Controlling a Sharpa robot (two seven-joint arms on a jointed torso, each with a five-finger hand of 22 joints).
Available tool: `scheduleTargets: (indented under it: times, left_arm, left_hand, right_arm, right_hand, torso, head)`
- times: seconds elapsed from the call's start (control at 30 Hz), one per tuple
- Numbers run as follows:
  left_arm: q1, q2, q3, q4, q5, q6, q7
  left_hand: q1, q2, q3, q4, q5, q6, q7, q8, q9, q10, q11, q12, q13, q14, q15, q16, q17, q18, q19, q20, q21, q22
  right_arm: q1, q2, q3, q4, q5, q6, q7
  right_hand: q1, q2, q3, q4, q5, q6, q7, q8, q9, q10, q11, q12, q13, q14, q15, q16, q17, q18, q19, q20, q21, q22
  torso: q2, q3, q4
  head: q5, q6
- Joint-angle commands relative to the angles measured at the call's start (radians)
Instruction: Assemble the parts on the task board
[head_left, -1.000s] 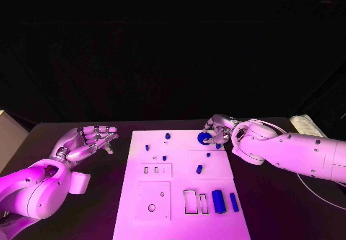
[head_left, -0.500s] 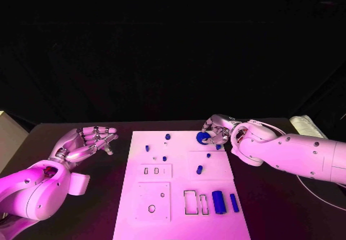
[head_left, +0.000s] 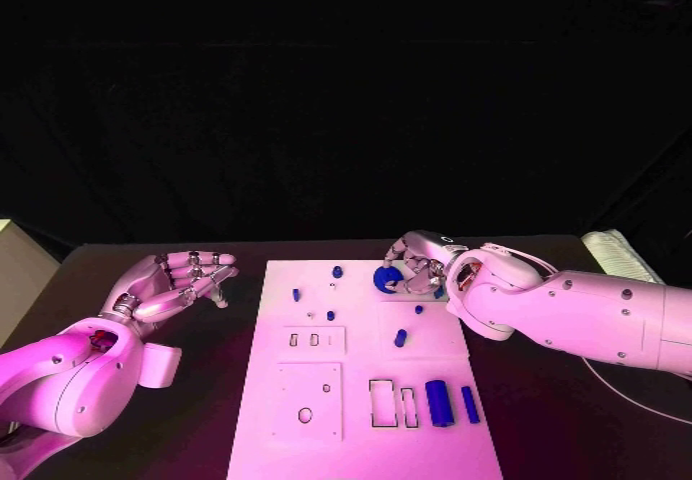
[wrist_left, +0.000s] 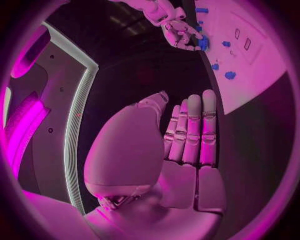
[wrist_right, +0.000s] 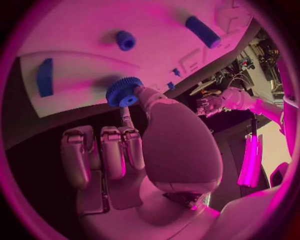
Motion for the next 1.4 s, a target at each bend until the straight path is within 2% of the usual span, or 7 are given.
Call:
scheduleTargets:
  times: [0.03, 0.17, 0.37, 0.77, 1.03, 1.4]
  left_arm:
    - [0.001, 0.002, 0.000, 0.002, 0.003, 0.016, 0.003]
    - [0.001, 0.003, 0.000, 0.003, 0.003, 0.017, 0.003]
    - [0.001, 0.002, 0.000, 0.006, 0.003, 0.016, 0.003]
    - [0.001, -0.001, 0.000, 0.012, 0.003, 0.017, 0.001]
    - [0.001, -0.002, 0.000, 0.014, 0.003, 0.017, 0.001]
    - [0.001, -0.004, 0.000, 0.013, 0.003, 0.017, 0.000]
  left_hand:
    - [-0.011, -0.002, 0.004, 0.000, -0.007, -0.007, 0.001, 0.004, 0.001, -0.006, 0.002, 0.001, 0.001, -0.003, 0.003, -0.004, -0.001, 0.014, -0.008, -0.002, 0.006, 0.001]
    - [-0.012, -0.001, 0.005, 0.000, -0.007, -0.008, 0.002, 0.004, 0.002, -0.006, 0.002, 0.001, 0.001, -0.003, 0.003, -0.004, -0.001, 0.014, -0.009, -0.002, 0.007, 0.002]
    - [-0.012, -0.001, 0.005, 0.000, -0.007, -0.008, 0.002, 0.004, 0.002, -0.006, 0.002, 0.001, 0.001, -0.003, 0.003, -0.004, -0.001, 0.014, -0.009, -0.002, 0.007, 0.002]
    - [-0.012, -0.001, 0.005, 0.000, -0.007, -0.008, 0.002, 0.004, 0.002, -0.006, 0.002, 0.001, 0.001, -0.003, 0.003, -0.004, -0.001, 0.014, -0.009, -0.002, 0.007, 0.002]
    - [-0.012, -0.001, 0.005, 0.000, -0.007, -0.008, 0.002, 0.004, 0.002, -0.006, 0.002, 0.001, 0.001, -0.003, 0.003, -0.004, -0.001, 0.014, -0.009, -0.002, 0.007, 0.002]
    - [-0.012, -0.001, 0.005, 0.000, -0.007, -0.008, 0.002, 0.004, 0.002, -0.006, 0.002, 0.001, 0.001, -0.003, 0.003, -0.004, -0.001, 0.014, -0.009, -0.002, 0.007, 0.002]
  right_arm:
    - [0.002, 0.023, 0.000, 0.025, -0.065, -0.030, 0.003]
    - [0.003, 0.059, 0.000, 0.038, -0.094, -0.034, -0.012]
    - [0.004, 0.135, 0.000, 0.023, -0.145, -0.035, -0.045]
    - [-0.001, 0.232, -0.008, -0.039, -0.193, -0.035, -0.110]
    - [-0.005, 0.258, -0.010, -0.068, -0.207, -0.018, -0.126]
    - [-0.007, 0.253, -0.011, -0.078, -0.241, 0.001, -0.160]
  right_hand:
    - [-0.010, 0.000, 0.007, 0.001, 0.004, 0.008, 0.000, 0.003, 0.001, 0.104, -0.008, 0.002, 0.263, 0.106, -0.006, 0.004, 0.263, -0.007, 0.105, -0.004, 0.002, 0.263]
    - [-0.011, -0.002, 0.011, -0.001, 0.008, 0.009, 0.000, 0.002, 0.001, 0.104, -0.008, 0.002, 0.263, 0.106, -0.006, 0.004, 0.263, -0.007, 0.105, -0.004, 0.002, 0.263]
    - [-0.011, -0.003, 0.015, -0.002, 0.012, 0.009, 0.000, 0.002, 0.001, 0.104, -0.008, 0.002, 0.263, 0.106, -0.007, 0.004, 0.263, -0.007, 0.105, -0.004, 0.002, 0.263]
    - [-0.012, -0.004, 0.018, -0.003, 0.013, 0.010, -0.001, 0.002, 0.000, 0.104, -0.008, 0.002, 0.263, 0.106, -0.007, 0.004, 0.263, -0.007, 0.105, -0.005, 0.002, 0.263]
    - [-0.016, -0.008, 0.020, -0.004, 0.012, 0.010, 0.000, 0.001, 0.000, 0.104, -0.008, 0.002, 0.263, 0.106, -0.007, 0.004, 0.263, -0.007, 0.105, -0.005, 0.002, 0.263]
    - [-0.021, -0.012, 0.022, -0.005, 0.007, 0.010, 0.000, 0.001, -0.001, 0.104, -0.008, 0.002, 0.263, 0.106, -0.007, 0.004, 0.263, -0.007, 0.105, -0.005, 0.002, 0.263]
  torso:
    - [0.000, -0.0015, 0.0007]
    - [0.001, -0.0021, 0.0042]
    - [0.002, -0.0038, 0.0037]
    - [0.004, -0.0010, 0.0044]
    - [0.005, 0.0007, 0.0037]
    - [0.003, 0.0009, 0.0014]
  head:
    - [0.006, 0.000]
    - [0.006, -0.002]
    - [0.012, -0.005]
    - [0.019, -0.008]
    - [0.024, -0.013]
    - [0.024, -0.017]
